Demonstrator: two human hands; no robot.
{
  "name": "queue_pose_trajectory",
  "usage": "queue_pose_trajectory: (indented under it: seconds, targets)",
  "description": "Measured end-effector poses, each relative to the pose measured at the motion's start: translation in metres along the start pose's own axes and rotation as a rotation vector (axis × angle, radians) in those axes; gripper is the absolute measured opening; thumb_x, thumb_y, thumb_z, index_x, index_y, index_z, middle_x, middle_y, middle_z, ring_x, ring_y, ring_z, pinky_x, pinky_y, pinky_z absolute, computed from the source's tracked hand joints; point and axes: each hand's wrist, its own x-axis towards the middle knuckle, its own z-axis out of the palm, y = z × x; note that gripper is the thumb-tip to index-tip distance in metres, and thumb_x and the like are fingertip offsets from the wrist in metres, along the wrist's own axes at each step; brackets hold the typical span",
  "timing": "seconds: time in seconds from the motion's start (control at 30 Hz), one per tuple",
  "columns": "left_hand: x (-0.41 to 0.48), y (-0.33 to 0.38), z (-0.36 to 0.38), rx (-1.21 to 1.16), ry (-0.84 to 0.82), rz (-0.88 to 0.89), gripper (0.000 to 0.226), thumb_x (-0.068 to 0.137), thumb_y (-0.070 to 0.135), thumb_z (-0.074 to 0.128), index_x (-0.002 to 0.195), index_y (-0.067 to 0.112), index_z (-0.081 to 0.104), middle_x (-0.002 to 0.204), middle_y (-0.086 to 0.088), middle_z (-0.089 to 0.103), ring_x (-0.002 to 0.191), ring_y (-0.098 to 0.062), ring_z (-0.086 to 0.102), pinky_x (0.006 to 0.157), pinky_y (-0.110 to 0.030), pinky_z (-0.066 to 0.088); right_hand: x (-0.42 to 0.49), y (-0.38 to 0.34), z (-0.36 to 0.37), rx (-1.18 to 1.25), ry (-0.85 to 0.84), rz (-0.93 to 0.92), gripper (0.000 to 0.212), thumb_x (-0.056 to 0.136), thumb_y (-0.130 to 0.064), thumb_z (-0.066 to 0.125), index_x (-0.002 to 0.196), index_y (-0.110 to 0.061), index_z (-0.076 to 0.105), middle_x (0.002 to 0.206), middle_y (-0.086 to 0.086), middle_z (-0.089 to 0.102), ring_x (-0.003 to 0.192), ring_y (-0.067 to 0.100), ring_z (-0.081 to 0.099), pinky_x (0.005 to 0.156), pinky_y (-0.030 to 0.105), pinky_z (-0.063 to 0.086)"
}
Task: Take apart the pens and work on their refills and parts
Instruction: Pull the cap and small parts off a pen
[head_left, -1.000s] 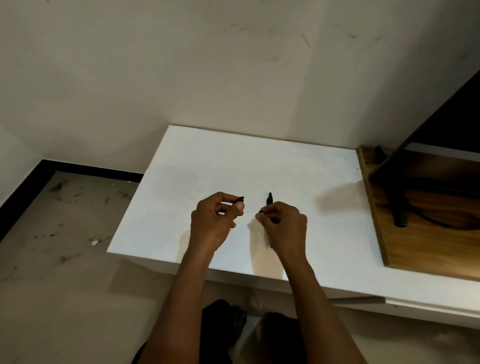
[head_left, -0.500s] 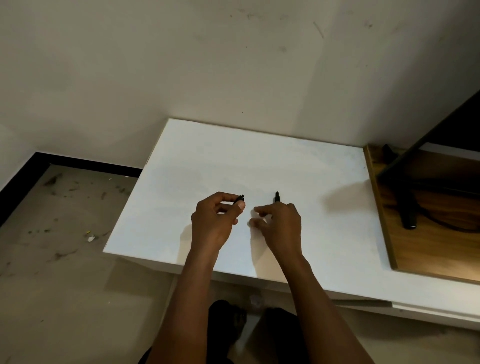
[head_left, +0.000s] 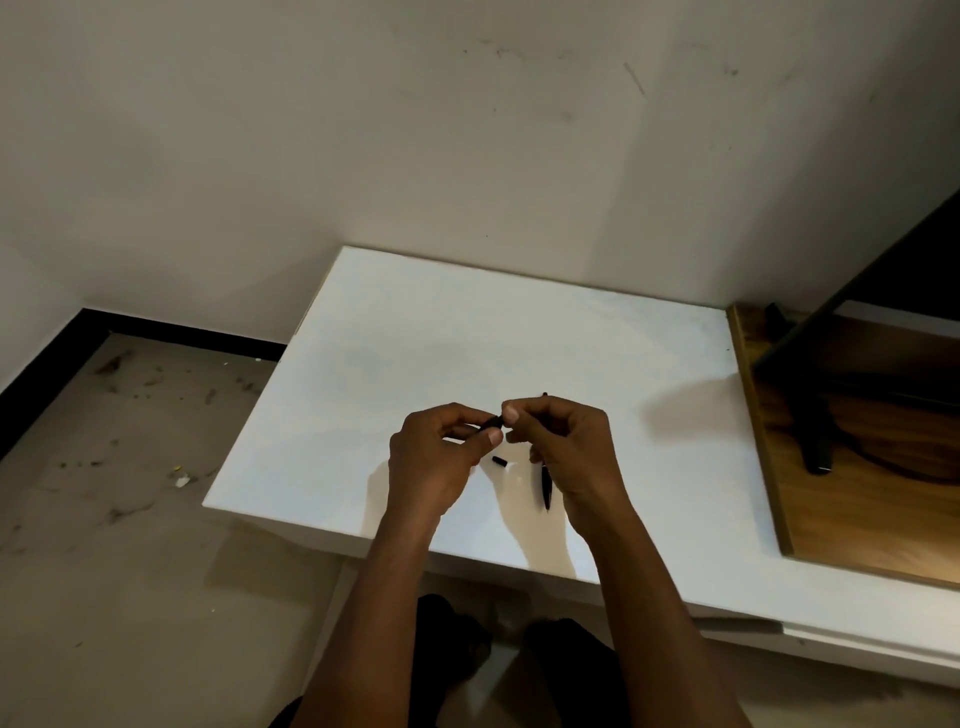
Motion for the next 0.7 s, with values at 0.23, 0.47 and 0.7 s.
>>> queue_pose_trajectory:
  seconds: [0.23, 0.47, 0.7]
  targets:
    - [0.005, -0.005, 0.006, 0.030, 0.059, 0.015, 0.012, 0.081, 0.033, 0.082, 0.090, 0.025, 0.080, 0.083, 0.008, 0.077, 0.081, -0.014, 0.073, 0.085, -0.041, 0.057, 0.006, 0.007, 0.010, 0.017, 0.046, 0.033, 0.008, 0.090, -0.014, 0.074, 0.096, -0.011, 0.078, 0.086, 0.004, 0.079, 0.078, 0.011, 0.075, 0.062, 0.017, 0.053]
    - [0.005, -0.005, 0.010, 0.006, 0.071, 0.006, 0.012, 0.083, 0.027, 0.081, 0.093, 0.021, 0.080, 0.086, 0.004, 0.078, 0.086, -0.017, 0.073, 0.088, -0.046, 0.058, 0.008, 0.006, 0.015, 0.024, 0.069, 0.049, 0.015, 0.095, -0.008, 0.068, 0.102, 0.003, 0.074, 0.091, 0.019, 0.075, 0.075, 0.019, 0.071, 0.069, 0.020, 0.058]
    - [0.006, -0.008, 0.006, 0.032, 0.050, -0.025, 0.010, 0.080, 0.021, 0.083, 0.090, 0.020, 0.079, 0.082, 0.003, 0.079, 0.082, -0.017, 0.074, 0.086, -0.046, 0.059, 0.007, 0.007, 0.016, 0.057, 0.077, 0.119, 0.011, 0.094, -0.005, 0.068, 0.097, 0.005, 0.074, 0.078, 0.015, 0.075, 0.060, 0.011, 0.071, 0.063, 0.018, 0.058]
